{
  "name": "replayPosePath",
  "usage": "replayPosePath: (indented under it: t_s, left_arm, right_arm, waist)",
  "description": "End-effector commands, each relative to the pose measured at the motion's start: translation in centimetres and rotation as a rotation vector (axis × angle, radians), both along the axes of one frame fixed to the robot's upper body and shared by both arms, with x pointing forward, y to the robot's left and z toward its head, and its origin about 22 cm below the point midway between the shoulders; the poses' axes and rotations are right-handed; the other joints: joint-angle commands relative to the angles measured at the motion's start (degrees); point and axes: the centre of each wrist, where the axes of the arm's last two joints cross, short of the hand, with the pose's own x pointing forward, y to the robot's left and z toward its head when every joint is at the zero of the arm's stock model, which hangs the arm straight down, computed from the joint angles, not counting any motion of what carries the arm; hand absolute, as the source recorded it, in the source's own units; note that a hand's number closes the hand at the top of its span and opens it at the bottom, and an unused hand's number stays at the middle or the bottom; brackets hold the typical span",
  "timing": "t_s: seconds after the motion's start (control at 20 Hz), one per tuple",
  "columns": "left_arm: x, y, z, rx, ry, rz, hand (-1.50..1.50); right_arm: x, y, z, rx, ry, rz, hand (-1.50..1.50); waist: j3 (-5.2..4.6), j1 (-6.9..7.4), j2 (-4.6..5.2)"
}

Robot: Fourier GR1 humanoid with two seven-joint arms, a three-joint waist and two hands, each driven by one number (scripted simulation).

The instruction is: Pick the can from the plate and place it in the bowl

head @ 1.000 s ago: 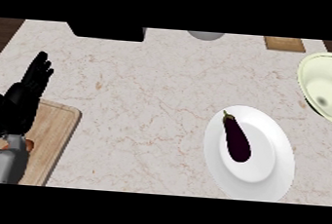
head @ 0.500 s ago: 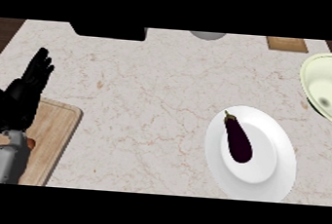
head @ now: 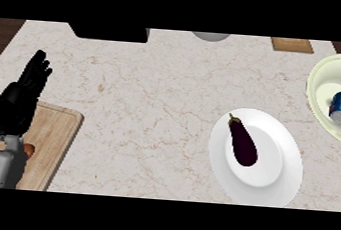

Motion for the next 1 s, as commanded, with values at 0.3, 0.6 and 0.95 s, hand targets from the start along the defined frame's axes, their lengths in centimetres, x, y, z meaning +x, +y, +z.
replayPosePath:
  t_s: [0.3, 0.6, 0.95]
  left_arm:
    - [-0.4, 1.5, 0.3, -0.002, 0.010, 0.037, 0.00]
    - [-0.6, 1.2, -1.1, -0.009, 0.019, 0.036, 0.00]
    - [-2.4, 0.3, -1.9, 0.009, 0.008, 0.065, 0.00]
  right_arm:
    - [-1.5, -2.2, 2.7, 0.070, -0.699, -0.147, -1.50]
    - [-7.5, -4.8, -1.4, 0.132, -0.698, -0.096, -1.50]
    - [-16.0, -6.9, -2.5, 0.218, -0.764, -0.022, -1.50]
  waist:
    - [0.03, -1.93, -0.77]
    - [-0.27, -2.68, -0.98]
    - [-0.36, -3.65, -1.40]
